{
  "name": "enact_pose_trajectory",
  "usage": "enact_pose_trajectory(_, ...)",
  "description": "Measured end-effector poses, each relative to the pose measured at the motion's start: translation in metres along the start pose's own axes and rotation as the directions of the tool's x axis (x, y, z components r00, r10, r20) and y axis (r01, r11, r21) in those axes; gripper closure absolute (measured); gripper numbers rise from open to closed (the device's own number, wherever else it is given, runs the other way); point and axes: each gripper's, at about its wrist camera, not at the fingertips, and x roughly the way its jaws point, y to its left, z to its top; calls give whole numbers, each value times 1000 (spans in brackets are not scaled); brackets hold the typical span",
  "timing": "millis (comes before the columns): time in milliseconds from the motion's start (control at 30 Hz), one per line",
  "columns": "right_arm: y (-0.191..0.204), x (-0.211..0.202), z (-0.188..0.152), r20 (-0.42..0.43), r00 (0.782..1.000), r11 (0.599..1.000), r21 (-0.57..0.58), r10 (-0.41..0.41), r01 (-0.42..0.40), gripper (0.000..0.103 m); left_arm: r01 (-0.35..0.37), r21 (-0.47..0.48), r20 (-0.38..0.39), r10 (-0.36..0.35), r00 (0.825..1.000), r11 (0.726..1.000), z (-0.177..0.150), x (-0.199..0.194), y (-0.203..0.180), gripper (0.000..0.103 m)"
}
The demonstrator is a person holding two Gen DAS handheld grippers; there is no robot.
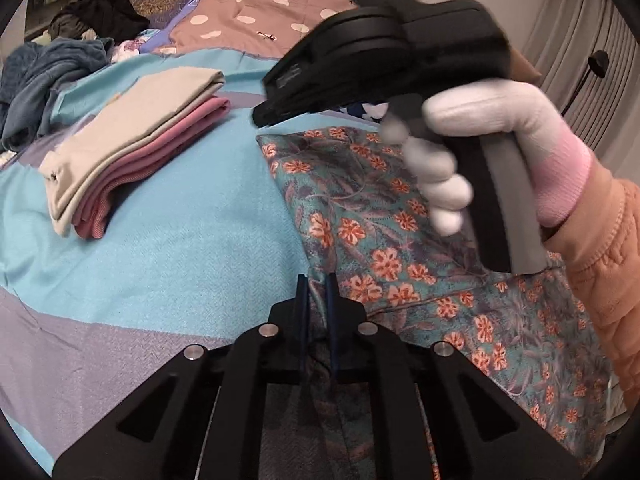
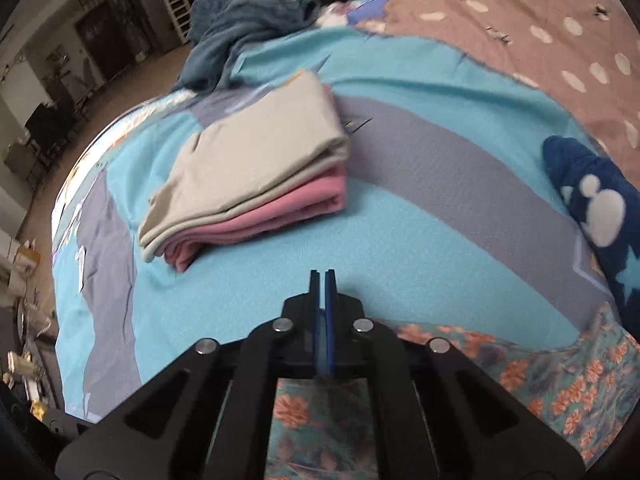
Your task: Fold small clothes
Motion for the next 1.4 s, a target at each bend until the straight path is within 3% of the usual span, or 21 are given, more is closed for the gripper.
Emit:
enact_pose_trajectory(67, -15, -26, -8, 40, 999, 997, 73, 4, -6, 81, 5, -17, 9, -5, 1000, 1000, 0, -3, 3, 89)
enact_pose_trajectory(133, -25, -59, -25, 76, 997, 995, 95, 24, -31, 81, 4, -44, 29, -3, 1000, 999, 1, -9, 9, 87)
enact_pose_trajectory(267, -52, -129, -100, 115, 993, 989, 144, 30, -47, 81, 54, -49, 145, -46, 988, 997, 7, -39, 8, 85)
enact_pose_trajectory(333, -72, -152, -148, 136, 990, 972, 224, 39, -70, 81, 113, -24, 181, -107, 978, 993, 13, -46, -3, 78)
enact_pose_trajectory(367, -85, -162, -179, 141, 989, 954, 289, 37, -77, 81, 132, -6, 182, -129, 975, 991, 16, -46, -12, 64)
enact_pose_trajectory(433, -106, -169, -220, 135, 991, 920, 386, 23, -74, 80, 128, 29, 156, -131, 979, 991, 18, -34, -29, 49)
enact_pose_trajectory(467, -119, -166, -240, 115, 993, 897, 439, 8, -58, 79, 85, 48, 108, -90, 990, 995, 19, -16, -38, 49)
enact_pose_trajectory(500, -130, -159, -254, 87, 996, 872, 488, -8, -36, 89, 44, 51, 57, -47, 997, 998, 19, 0, -42, 49)
enact_pose_trajectory(533, -140, -153, -265, 109, 994, 850, 523, 4, -61, 94, -2, 41, -27, 3, 1000, 999, 21, 25, -41, 49)
enact_pose_trajectory(567, -145, -151, -273, 169, 985, 835, 539, 22, -111, 94, -14, 45, -38, 15, 999, 999, 18, 32, -41, 48)
enact_pose_trajectory(767, -144, -176, -283, 215, 977, 825, 549, 16, -134, 92, -109, 120, -25, 113, 993, 987, 22, 22, -60, 47)
enact_pose_trajectory(867, -160, -220, -309, 306, 951, 808, 569, -35, -153, 85, -68, 96, -1, 68, 998, 993, 26, 9, -67, 45)
enact_pose_trajectory(933, -182, -253, -337, 360, 927, 780, 608, -104, -149, 73, -28, 75, 29, 26, 999, 997, 30, 4, -78, 38)
enact_pose_trajectory(1033, -227, -304, -403, 392, 888, 664, 734, -240, -144, 65, -2, 82, 48, -2, 999, 997, 35, 10, -102, 28)
enact_pose_trajectory(1133, -268, -350, -488, 376, 842, 473, 865, -387, -169, 59, 15, 104, 22, -18, 1000, 994, 39, 30, -130, 20)
enact_pose_trajectory(1200, -290, -374, -558, 333, 813, 277, 935, -478, -221, 55, 21, 114, 11, -23, 1000, 993, 40, 42, -143, 20)
enact_pose_trajectory(1233, -295, -377, -577, 321, 808, 218, 945, -495, -242, 54, 21, 116, 3, -22, 1000, 993, 41, 50, -149, 20)
enact_pose_trajectory(1267, -301, -381, -611, 298, 803, 102, 952, -516, -287, 54, 19, 116, -6, -18, 1000, 993, 41, 57, -154, 20)
enact_pose_trajectory(1300, -306, -380, -635, 292, 801, 21, 944, -523, -330, 54, 16, 114, -16, -14, 1000, 993, 40, 63, -156, 20)
enact_pose_trajectory(1367, -314, -373, -673, 338, 780, -98, 887, -526, -450, 55, 7, 110, -43, -3, 999, 994, 39, 76, -159, 20)
enact_pose_trajectory(1400, -318, -369, -687, 383, 754, -128, 845, -533, -520, 56, -7, 117, -48, 13, 999, 993, 38, 81, -161, 19)
